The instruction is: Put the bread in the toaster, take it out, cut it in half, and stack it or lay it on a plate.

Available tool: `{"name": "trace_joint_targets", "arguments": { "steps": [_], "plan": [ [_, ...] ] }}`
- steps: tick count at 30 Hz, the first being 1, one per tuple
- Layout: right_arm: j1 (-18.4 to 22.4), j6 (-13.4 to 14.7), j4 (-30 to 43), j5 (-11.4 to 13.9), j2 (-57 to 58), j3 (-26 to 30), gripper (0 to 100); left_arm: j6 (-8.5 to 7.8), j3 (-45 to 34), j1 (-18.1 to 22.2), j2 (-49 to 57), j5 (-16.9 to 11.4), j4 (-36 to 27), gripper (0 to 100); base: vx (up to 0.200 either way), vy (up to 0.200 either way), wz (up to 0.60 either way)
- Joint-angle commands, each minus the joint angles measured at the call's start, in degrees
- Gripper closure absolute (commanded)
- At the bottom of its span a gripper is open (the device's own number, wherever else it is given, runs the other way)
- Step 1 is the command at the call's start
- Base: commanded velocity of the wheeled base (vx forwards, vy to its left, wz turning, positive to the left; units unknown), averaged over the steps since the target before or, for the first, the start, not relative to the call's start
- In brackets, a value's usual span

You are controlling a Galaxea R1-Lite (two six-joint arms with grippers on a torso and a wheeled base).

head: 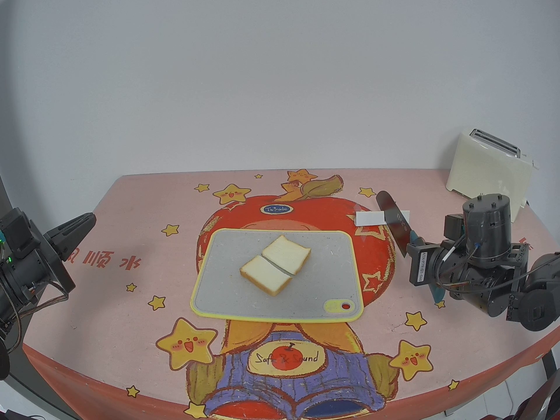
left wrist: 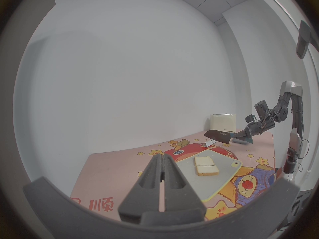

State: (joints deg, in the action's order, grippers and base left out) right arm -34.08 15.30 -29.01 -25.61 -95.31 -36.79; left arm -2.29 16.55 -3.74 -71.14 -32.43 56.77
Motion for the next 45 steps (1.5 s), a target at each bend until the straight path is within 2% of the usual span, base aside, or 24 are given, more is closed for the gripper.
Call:
{"name": "trace_joint_targets", "arguments": {
  "steps": [1,12,13,26,39,45],
  "plan": [
    [-0.1,0.1,0.0,-0.1,-0.2,0.1,100,0.01,0.0,0.0,0.0,0.0,0.1,100,0.000,0.000,0.00],
    [-0.8,0.0,0.0,-0.1,-0.2,0.5,100,0.01,0.0,0.0,0.0,0.0,0.1,100,0.000,0.000,0.00],
    [-0.8,0.0,0.0,-0.1,-0.2,0.5,0,0.01,0.0,0.0,0.0,0.0,0.1,100,0.000,0.000,0.00],
    [-0.8,0.0,-0.2,-0.1,-0.1,0.8,0,-0.08,-0.1,0.0,0.0,0.0,0.1,100,0.000,0.000,0.00],
    [-0.8,-0.4,-6.2,-0.1,0.0,2.5,0,-0.08,-0.1,0.0,0.3,0.0,0.1,100,0.000,0.000,0.00],
    [-1.0,-1.4,-12.0,-0.1,3.6,4.6,0,0.01,0.1,0.0,0.6,0.0,0.2,100,0.000,0.000,0.00]
  ]
}}
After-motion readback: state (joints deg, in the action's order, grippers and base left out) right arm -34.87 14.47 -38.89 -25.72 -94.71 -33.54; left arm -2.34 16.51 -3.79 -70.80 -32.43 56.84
